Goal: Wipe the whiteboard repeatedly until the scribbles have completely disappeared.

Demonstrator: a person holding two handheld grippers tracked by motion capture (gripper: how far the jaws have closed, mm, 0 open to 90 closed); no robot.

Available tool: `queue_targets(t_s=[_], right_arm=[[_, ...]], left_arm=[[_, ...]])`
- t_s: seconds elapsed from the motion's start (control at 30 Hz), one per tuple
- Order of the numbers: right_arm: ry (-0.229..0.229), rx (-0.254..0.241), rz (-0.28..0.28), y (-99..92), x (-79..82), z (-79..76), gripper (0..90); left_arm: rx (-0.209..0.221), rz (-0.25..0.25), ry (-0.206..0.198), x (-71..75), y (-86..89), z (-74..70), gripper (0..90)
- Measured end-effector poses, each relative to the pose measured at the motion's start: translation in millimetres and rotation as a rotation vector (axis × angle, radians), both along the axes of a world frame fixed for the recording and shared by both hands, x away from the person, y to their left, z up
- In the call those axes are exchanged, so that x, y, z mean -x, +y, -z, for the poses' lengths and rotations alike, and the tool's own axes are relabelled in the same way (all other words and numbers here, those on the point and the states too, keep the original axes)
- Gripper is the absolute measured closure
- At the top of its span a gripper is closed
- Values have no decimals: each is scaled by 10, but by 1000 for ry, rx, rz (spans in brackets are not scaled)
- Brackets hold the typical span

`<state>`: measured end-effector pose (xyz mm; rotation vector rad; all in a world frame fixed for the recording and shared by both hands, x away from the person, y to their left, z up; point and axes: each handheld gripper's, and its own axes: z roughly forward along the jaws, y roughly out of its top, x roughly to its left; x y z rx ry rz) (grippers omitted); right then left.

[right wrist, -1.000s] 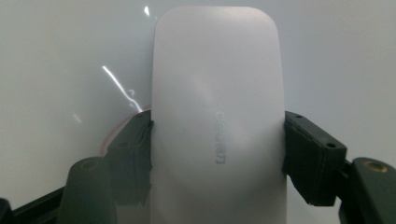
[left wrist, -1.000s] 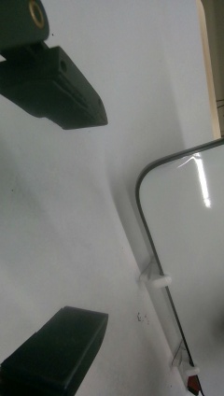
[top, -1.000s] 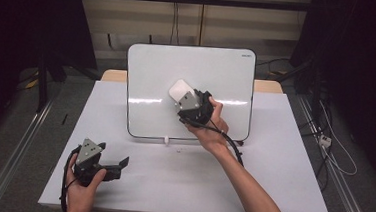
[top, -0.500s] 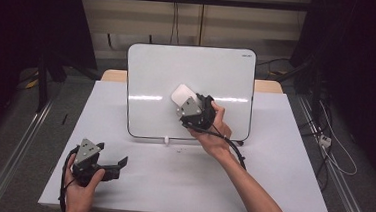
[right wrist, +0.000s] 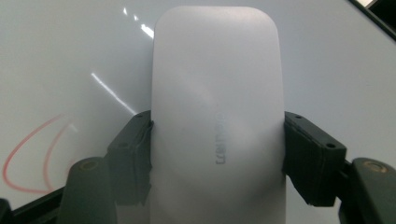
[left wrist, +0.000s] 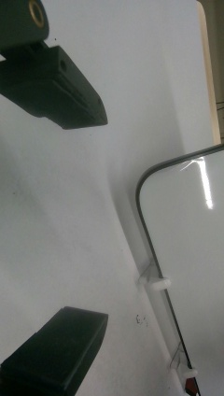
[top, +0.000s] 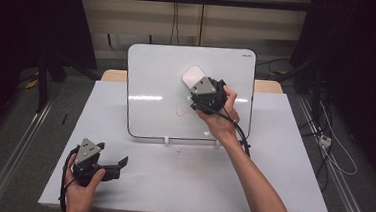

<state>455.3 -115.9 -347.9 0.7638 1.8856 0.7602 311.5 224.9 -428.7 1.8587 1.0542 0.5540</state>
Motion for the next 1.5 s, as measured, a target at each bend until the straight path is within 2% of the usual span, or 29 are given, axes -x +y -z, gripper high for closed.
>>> queue_targets(t_s=[0.07,0.17,0.33,0.93,1.03,1.17,1.33,1.5], right_arm=[[5,-7,5,0,-15,-10,315],[-14,-3,16,21,15,11,315],[0,11,5,78,69,86,315],[-6,92,-109,478,420,533,316],[3,124,-140,575,507,631,315],[3,126,-145,633,549,683,315],[5,170,-176,745,624,772,315],[2,182,-179,794,647,805,315]], left_arm=[[-1,-2,-3,3,1,-2,57],[-2,-5,0,0,-2,0,57],[-7,1,-4,1,-20,-1,57],[-11,-6,-6,3,-36,-4,57],[-12,-8,-10,6,-36,-8,57],[-13,-7,-13,8,-30,-10,57],[-14,-10,-11,7,-27,-8,57],[-16,-9,-8,-1,-29,-5,57]])
